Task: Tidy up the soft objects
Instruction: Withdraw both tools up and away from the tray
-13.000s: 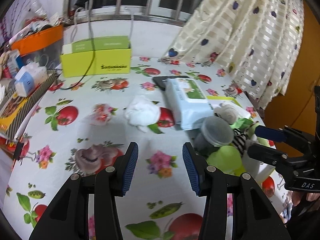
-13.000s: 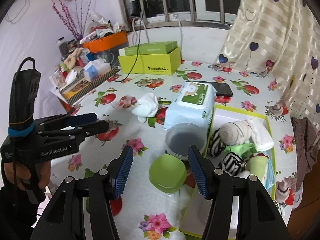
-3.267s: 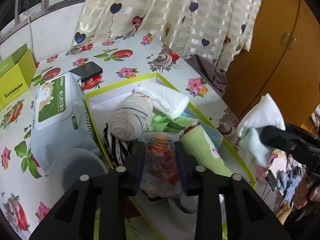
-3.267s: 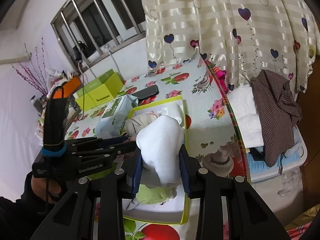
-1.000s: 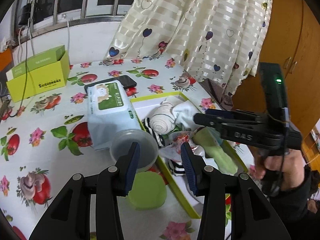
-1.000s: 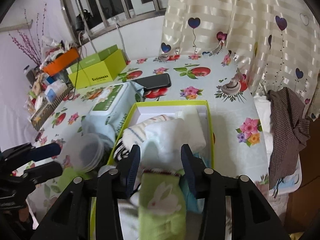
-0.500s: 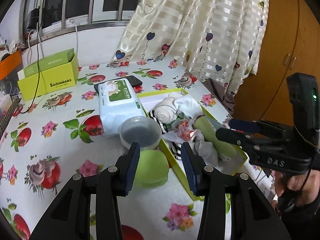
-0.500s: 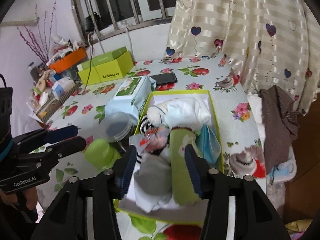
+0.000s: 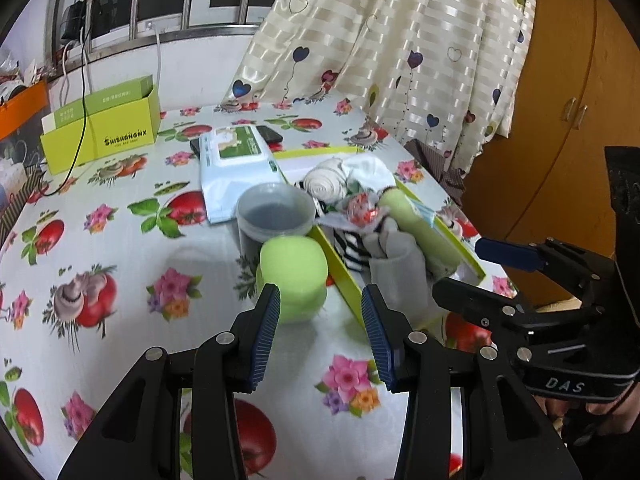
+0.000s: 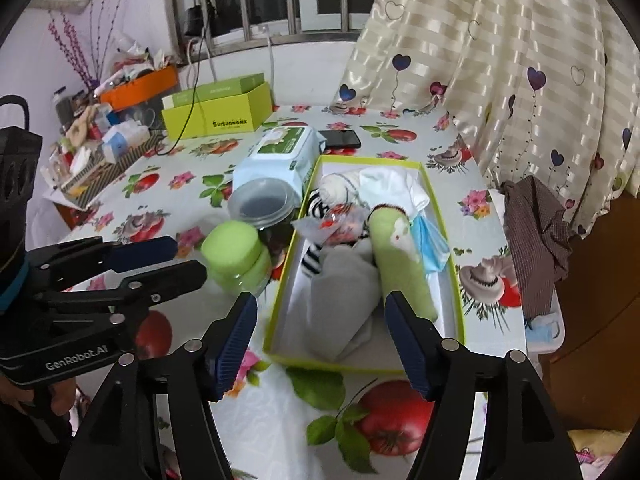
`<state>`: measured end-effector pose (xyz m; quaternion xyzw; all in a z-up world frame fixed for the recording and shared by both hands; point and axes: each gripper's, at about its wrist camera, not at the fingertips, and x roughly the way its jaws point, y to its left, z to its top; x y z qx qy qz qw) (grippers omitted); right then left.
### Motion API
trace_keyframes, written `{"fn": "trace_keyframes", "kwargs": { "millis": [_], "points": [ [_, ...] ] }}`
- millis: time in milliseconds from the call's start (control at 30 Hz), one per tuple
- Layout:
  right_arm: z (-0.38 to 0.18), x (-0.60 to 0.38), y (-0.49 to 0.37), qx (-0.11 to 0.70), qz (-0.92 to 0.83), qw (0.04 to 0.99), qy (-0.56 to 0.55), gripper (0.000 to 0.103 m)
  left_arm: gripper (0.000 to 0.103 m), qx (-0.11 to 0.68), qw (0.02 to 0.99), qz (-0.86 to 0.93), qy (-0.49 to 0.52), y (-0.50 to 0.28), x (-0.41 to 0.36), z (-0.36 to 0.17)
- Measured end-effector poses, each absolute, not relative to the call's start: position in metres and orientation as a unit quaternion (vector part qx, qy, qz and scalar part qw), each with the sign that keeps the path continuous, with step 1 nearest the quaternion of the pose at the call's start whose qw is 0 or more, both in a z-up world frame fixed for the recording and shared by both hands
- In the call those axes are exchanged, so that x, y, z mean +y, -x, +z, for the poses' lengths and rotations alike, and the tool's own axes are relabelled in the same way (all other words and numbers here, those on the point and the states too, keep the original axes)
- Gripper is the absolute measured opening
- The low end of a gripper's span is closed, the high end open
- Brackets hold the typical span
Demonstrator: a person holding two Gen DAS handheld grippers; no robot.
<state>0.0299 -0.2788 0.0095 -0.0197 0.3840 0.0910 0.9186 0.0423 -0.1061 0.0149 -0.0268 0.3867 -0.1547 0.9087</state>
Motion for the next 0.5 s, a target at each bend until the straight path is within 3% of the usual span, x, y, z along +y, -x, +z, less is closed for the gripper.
{"fn": "trace_keyframes", "kwargs": {
  "millis": [500],
  "points": [
    [0.005,-0.267,-0.002,0.375,0.074,0.923,0.035,0.068,0.044,0.39,0.912,-0.127,-0.005,-0.024,-0.117,0.006]
  ]
}}
